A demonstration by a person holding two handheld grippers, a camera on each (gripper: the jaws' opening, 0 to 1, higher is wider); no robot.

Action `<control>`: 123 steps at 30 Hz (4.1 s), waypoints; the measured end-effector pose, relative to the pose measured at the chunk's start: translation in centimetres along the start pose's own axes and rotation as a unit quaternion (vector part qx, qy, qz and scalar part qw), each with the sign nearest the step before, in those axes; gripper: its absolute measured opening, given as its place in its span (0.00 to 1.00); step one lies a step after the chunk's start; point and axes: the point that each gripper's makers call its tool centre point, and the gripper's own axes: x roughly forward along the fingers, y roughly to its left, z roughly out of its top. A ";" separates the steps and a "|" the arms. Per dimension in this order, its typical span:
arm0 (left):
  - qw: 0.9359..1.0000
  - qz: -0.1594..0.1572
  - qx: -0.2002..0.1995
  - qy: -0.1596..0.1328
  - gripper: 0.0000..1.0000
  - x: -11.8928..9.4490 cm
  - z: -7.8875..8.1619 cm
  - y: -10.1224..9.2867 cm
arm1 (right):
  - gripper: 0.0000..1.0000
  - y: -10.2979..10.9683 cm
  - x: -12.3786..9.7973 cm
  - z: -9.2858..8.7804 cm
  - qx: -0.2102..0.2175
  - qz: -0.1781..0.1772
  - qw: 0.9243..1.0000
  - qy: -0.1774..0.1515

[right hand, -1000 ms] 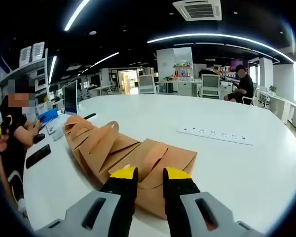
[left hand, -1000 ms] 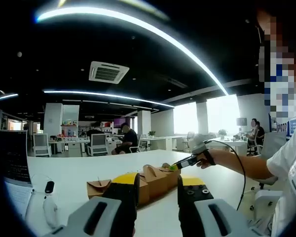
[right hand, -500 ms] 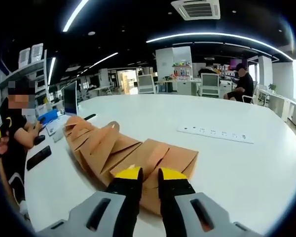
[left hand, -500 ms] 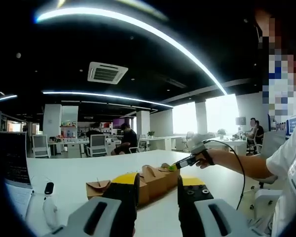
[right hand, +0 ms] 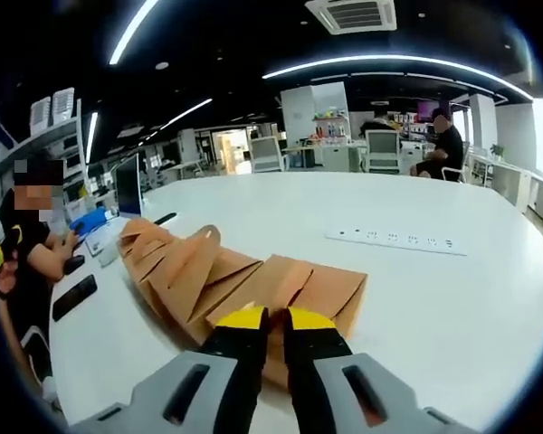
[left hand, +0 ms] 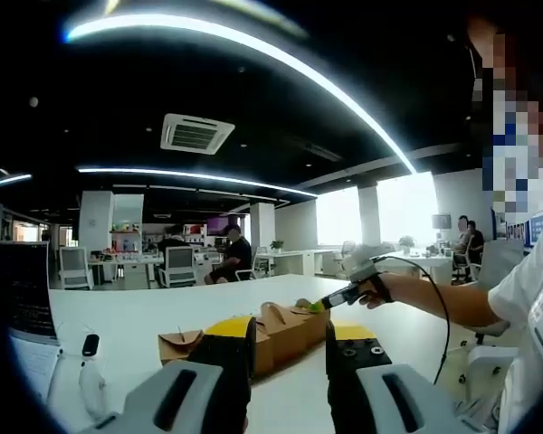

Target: Pick up one paper box from the group, open the paper box, and remove the item inside

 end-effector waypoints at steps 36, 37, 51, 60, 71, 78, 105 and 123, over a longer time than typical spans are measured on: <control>1.000 -0.002 0.002 0.000 0.32 -0.1 -0.1 -0.2 | 0.05 -1.3 -0.8 0.0 0.004 -0.017 1.000 -0.005; 1.000 -0.002 0.002 0.000 0.32 0.0 0.0 -0.2 | 0.05 -1.3 -0.9 0.0 0.005 -0.017 1.000 -0.005; 1.000 -0.004 0.004 0.000 0.32 -0.1 0.0 -0.3 | 0.03 -1.6 -1.5 -0.3 0.001 -0.017 1.000 -0.004; 1.000 -0.005 0.005 0.000 0.32 0.0 0.0 -0.3 | 0.03 -1.5 -2.2 -0.6 -0.001 -0.015 1.000 -0.003; 1.000 -0.006 0.007 0.001 0.32 0.0 0.0 -0.4 | 0.03 -1.1 -3.2 -1.1 -0.013 -0.008 1.000 0.002; 1.000 -0.007 0.007 0.000 0.32 0.0 0.0 -0.5 | 0.03 -0.9 -3.8 -1.3 -0.019 -0.003 1.000 0.004; 1.000 -0.011 0.010 0.002 0.32 0.2 0.0 -0.7 | 0.03 0.5 -5.6 -2.4 -0.031 0.023 0.999 0.020; 1.000 -0.011 0.012 0.001 0.33 0.1 0.0 -0.8 | 0.03 1.6 -6.8 -3.0 -0.061 0.045 0.996 0.038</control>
